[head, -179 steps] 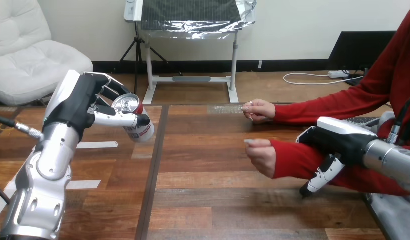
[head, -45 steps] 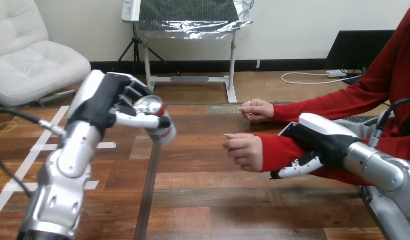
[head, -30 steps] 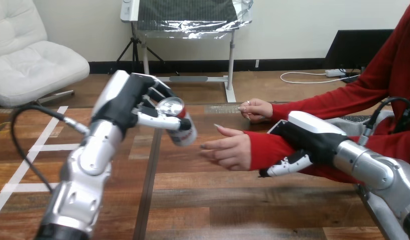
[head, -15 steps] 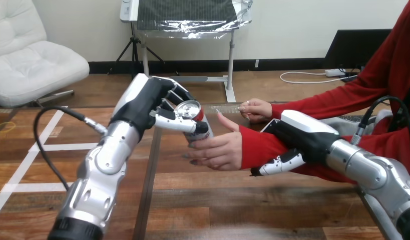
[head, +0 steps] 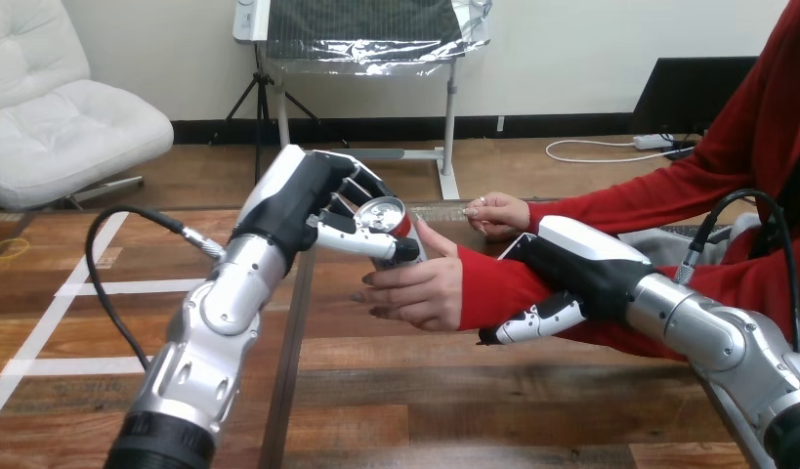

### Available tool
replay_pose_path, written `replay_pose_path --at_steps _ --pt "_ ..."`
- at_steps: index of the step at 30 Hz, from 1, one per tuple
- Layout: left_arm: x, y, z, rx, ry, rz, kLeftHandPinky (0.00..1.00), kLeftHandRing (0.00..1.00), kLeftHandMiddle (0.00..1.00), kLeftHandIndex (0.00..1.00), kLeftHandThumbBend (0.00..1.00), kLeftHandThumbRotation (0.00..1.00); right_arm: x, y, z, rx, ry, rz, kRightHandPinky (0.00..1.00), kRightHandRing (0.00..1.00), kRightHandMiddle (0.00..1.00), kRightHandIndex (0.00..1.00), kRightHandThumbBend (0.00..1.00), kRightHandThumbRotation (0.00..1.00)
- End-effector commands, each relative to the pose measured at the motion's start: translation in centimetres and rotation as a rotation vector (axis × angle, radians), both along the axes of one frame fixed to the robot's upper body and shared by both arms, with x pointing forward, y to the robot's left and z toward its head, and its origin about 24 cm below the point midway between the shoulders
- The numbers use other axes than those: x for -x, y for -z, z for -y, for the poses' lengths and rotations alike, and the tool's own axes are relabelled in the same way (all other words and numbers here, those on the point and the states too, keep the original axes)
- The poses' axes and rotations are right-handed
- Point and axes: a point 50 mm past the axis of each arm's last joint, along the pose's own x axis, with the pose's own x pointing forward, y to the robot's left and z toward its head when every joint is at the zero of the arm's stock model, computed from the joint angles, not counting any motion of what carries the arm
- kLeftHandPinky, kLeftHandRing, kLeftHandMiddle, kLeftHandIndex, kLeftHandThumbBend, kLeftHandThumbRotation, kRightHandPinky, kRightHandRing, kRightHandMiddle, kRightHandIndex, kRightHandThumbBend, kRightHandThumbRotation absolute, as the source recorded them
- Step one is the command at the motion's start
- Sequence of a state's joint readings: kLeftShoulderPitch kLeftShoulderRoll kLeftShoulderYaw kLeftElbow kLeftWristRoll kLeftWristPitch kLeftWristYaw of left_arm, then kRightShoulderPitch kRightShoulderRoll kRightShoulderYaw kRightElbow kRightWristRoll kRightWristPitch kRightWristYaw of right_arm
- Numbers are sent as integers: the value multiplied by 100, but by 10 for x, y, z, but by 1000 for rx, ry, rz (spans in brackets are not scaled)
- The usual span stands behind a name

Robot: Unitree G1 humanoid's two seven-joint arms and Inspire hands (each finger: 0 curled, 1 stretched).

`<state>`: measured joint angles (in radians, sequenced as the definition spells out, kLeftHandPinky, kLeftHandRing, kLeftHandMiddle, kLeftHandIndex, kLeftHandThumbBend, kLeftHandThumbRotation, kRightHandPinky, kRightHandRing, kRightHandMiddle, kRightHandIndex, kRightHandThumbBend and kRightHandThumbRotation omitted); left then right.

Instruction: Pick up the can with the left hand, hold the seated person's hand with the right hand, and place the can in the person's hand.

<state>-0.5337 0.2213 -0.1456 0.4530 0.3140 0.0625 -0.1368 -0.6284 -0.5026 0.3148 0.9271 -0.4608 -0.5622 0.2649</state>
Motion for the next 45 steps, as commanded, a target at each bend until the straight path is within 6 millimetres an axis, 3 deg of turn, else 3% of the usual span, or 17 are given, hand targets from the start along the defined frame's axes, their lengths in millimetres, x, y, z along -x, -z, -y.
replay_pose_path --at_steps 1,17,45 --pt "-15 -37 15 19 38 130 35 40 44 44 73 0 -16 -41 -37 -142 -99 171 24 27 31 32 62 36" --pt "-17 -32 26 38 70 110 33 38 43 44 72 0 -16 -39 -41 -145 -104 165 28 32 36 38 63 35" --pt "-15 -21 40 13 118 80 29 36 42 44 74 0 -14 -36 -42 -151 -101 162 28 31 35 37 63 37"
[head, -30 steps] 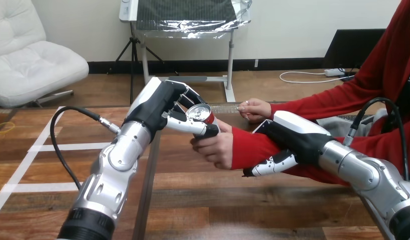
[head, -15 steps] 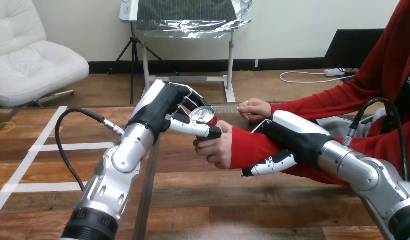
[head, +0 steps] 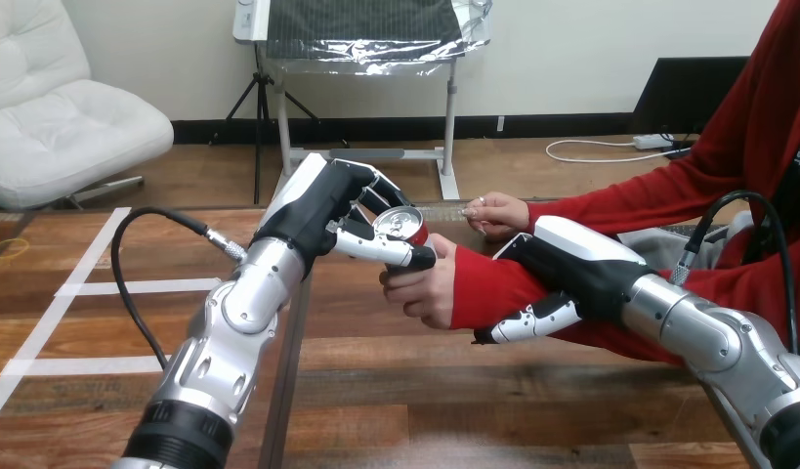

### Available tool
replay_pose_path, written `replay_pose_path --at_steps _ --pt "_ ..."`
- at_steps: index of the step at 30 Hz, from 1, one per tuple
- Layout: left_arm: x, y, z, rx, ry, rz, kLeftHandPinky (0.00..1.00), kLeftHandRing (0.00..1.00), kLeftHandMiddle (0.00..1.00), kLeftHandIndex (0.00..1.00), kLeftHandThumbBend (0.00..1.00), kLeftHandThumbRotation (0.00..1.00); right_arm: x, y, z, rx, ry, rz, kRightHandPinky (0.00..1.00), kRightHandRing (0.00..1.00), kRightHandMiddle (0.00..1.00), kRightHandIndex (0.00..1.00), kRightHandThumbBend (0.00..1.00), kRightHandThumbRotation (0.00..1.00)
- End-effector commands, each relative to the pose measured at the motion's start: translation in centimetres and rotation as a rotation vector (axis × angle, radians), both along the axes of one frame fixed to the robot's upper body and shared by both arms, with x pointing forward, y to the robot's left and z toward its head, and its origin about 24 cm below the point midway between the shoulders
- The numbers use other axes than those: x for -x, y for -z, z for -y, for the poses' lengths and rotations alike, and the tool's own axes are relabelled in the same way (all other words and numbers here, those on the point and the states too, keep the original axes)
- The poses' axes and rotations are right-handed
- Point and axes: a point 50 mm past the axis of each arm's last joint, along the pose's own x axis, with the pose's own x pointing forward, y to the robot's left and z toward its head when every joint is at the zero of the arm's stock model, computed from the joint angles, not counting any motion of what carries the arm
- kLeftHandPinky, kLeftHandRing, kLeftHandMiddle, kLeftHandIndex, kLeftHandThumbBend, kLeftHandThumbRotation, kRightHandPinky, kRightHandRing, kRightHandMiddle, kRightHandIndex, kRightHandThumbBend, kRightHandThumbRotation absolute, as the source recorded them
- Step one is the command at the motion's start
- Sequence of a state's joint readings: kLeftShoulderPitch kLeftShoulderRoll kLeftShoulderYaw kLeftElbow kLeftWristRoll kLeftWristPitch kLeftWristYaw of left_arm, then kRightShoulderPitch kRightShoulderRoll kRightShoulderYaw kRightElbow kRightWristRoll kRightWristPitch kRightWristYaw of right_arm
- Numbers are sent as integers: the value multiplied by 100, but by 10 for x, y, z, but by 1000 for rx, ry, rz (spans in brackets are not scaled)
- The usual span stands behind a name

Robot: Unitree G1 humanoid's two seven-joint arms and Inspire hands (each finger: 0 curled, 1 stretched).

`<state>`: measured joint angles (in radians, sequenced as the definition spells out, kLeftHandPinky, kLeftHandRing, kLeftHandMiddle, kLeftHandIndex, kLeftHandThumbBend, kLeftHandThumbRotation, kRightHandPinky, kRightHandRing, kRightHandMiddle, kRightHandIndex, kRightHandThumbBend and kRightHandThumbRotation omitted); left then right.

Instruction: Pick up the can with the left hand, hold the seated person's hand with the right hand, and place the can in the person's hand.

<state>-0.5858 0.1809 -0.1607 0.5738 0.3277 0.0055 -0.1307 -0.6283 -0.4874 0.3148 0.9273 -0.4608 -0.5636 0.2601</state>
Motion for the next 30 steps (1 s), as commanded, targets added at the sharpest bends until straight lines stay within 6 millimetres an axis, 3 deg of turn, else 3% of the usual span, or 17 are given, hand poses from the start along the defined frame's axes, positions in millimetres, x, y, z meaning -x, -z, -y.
replay_pose_path --at_steps 1,10,16,22,27,30 --pt "-9 -28 26 18 81 96 29 36 42 44 74 0 -14 -37 -37 -139 -92 160 28 31 35 37 63 37" --pt "-7 -26 24 45 100 65 33 40 45 46 72 0 -13 -36 -35 -142 -85 155 27 30 35 36 64 37" --pt "-6 -25 22 69 118 33 43 52 56 55 71 1 -13 -34 -34 -142 -75 152 27 30 35 37 64 36" --pt "-4 -25 17 109 126 33 56 65 68 69 70 24 -12 -33 -32 -141 -68 147 28 31 34 37 65 36" --pt "-2 -26 14 127 120 51 68 77 80 79 72 50 -12 -33 -31 -141 -66 146 28 31 34 36 65 37" --pt "-1 -26 11 141 112 69 74 82 84 83 74 60 -12 -32 -30 -144 -64 147 27 30 34 36 65 37"
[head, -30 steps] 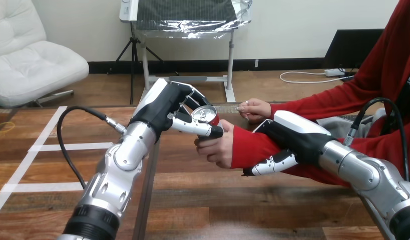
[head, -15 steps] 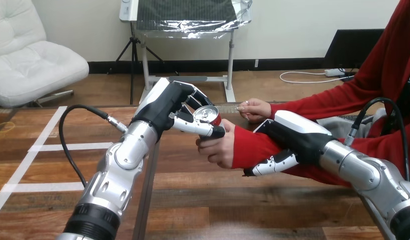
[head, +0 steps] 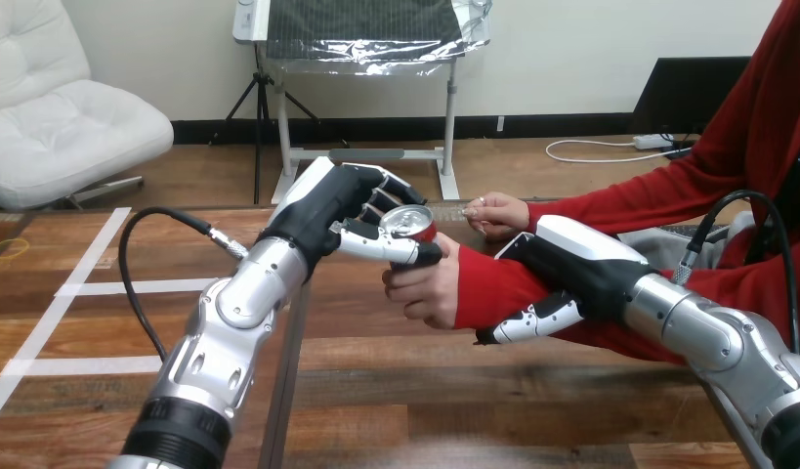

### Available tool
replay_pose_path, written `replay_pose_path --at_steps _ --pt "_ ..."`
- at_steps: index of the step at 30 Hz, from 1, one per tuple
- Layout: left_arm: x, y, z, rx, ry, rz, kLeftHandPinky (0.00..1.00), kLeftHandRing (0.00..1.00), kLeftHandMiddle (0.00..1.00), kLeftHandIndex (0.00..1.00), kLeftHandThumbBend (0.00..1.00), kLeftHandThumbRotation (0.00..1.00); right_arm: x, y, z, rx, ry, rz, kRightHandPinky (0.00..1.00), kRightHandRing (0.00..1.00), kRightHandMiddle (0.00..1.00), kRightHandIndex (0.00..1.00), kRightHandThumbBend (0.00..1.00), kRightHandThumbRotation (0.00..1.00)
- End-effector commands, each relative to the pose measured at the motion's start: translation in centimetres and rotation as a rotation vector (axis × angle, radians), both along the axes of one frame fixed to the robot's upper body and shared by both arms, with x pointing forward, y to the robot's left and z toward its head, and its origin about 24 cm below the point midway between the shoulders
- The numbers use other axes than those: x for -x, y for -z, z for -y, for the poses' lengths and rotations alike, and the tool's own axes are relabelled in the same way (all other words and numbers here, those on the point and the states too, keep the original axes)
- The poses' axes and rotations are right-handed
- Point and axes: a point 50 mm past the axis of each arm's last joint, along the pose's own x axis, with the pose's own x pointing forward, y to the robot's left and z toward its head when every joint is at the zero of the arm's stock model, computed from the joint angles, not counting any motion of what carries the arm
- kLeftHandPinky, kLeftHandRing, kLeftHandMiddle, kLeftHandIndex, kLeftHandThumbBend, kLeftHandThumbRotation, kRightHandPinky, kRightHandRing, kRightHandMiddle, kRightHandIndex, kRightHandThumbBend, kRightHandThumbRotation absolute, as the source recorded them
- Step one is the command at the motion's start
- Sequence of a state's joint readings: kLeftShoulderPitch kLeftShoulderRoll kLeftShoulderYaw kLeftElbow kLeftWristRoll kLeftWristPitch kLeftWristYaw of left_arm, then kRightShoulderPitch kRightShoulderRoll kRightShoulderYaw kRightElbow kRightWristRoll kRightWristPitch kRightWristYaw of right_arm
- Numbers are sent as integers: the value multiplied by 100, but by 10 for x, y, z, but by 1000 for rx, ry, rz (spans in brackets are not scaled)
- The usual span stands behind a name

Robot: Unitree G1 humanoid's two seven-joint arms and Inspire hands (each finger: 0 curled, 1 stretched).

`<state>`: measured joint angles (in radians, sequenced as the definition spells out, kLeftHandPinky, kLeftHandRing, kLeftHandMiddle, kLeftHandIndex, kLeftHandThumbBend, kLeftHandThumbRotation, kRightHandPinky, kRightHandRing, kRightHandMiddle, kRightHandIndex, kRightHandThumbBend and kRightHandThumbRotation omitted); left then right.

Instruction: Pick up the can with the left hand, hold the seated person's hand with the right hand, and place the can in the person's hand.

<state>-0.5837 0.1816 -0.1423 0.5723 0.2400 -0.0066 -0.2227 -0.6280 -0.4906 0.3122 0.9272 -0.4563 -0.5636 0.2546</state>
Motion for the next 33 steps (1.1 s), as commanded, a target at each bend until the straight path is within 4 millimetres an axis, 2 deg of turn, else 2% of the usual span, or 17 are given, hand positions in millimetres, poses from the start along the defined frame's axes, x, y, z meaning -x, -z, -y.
replay_pose_path --at_steps 1,6,16,24,33 --pt "-2 -26 9 65 35 130 76 83 85 84 75 62 -11 -31 -32 -139 -71 141 27 30 34 36 65 37" --pt "0 -26 5 103 25 151 86 89 91 89 83 76 -11 -30 -31 -140 -68 140 25 28 32 34 66 37" --pt "4 -23 -4 176 -14 175 96 95 95 94 91 89 -11 -29 -29 -130 -69 133 25 28 32 32 70 42" --pt "11 -19 -11 284 -50 194 86 91 94 99 94 98 -10 -29 -27 -130 -69 116 27 30 34 34 78 52" --pt "23 -15 -17 415 -125 205 77 87 92 100 99 100 -9 -28 -25 -128 -74 99 30 32 37 36 86 61"
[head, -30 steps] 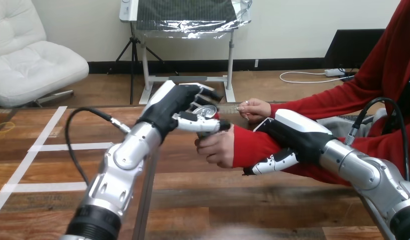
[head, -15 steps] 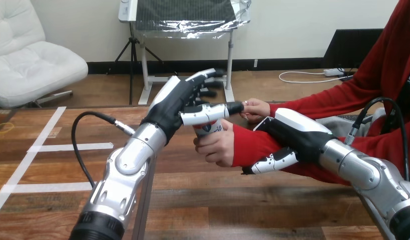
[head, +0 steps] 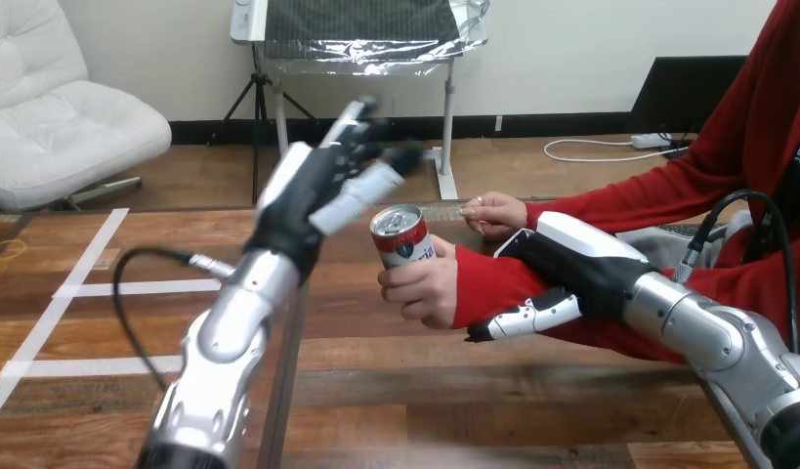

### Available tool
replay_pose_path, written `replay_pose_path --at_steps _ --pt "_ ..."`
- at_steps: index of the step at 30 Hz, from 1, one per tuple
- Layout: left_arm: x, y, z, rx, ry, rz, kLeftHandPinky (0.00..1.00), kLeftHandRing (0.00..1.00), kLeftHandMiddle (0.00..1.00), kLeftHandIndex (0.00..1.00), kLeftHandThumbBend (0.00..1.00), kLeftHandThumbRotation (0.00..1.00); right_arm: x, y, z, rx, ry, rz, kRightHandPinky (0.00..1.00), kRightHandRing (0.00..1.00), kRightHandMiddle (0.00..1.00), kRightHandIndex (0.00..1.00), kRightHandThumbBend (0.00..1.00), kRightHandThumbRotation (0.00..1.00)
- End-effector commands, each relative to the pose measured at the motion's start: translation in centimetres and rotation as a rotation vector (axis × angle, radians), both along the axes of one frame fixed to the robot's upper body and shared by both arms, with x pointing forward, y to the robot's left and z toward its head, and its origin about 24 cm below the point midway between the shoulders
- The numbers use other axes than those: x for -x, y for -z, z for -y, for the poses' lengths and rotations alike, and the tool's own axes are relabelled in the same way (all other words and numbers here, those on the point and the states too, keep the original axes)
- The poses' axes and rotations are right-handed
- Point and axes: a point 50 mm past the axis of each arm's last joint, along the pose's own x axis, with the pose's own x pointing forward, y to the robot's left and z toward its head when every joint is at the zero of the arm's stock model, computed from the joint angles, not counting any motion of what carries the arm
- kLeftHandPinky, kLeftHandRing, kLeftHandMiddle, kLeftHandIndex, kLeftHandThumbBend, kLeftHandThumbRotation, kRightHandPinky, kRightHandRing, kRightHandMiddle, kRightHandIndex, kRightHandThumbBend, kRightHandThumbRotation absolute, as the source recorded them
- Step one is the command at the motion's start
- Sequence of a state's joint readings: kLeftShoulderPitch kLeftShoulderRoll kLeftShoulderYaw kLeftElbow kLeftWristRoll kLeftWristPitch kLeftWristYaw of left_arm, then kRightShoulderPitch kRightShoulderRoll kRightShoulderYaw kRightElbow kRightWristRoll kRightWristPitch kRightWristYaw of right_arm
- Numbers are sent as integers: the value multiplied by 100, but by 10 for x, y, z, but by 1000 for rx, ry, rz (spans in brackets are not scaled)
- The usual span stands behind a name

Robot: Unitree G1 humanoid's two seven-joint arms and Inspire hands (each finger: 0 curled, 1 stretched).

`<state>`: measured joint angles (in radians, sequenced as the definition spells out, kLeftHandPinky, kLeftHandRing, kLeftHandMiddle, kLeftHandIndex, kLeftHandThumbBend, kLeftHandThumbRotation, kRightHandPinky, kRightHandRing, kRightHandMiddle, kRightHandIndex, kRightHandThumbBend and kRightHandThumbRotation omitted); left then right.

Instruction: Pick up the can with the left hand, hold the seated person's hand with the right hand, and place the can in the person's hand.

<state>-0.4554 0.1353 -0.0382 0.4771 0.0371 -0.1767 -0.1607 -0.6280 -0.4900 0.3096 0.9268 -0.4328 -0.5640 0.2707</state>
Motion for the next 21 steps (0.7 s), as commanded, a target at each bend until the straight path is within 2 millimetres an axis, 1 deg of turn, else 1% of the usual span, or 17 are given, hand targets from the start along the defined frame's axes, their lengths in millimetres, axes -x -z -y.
replay_pose_path --at_steps 1,7,8,13,16,17,21 --pt "6 -12 -6 94 -56 74 77 87 91 100 100 100 -9 -27 -25 -108 -73 107 30 32 37 36 87 62" --pt "16 -9 -12 138 -89 78 73 86 91 100 100 100 -7 -26 -23 -113 -78 93 31 33 38 37 91 68" --pt "18 -9 -13 143 -94 79 72 86 90 100 100 100 -7 -25 -22 -116 -79 90 31 34 38 38 93 70" --pt "27 -6 -18 153 -120 82 70 86 90 99 100 100 -6 -24 -21 -120 -85 64 33 36 40 42 96 75" --pt "33 -4 -22 157 -137 84 69 86 90 98 100 100 -4 -24 -20 -117 -92 53 34 38 43 45 98 78" --pt "35 -3 -23 158 -141 86 69 85 89 98 100 100 -4 -24 -20 -115 -93 50 36 41 46 48 99 80" --pt "42 -1 -27 161 -158 90 68 85 88 96 100 100 -2 -24 -18 -91 -99 48 39 45 50 53 100 84"
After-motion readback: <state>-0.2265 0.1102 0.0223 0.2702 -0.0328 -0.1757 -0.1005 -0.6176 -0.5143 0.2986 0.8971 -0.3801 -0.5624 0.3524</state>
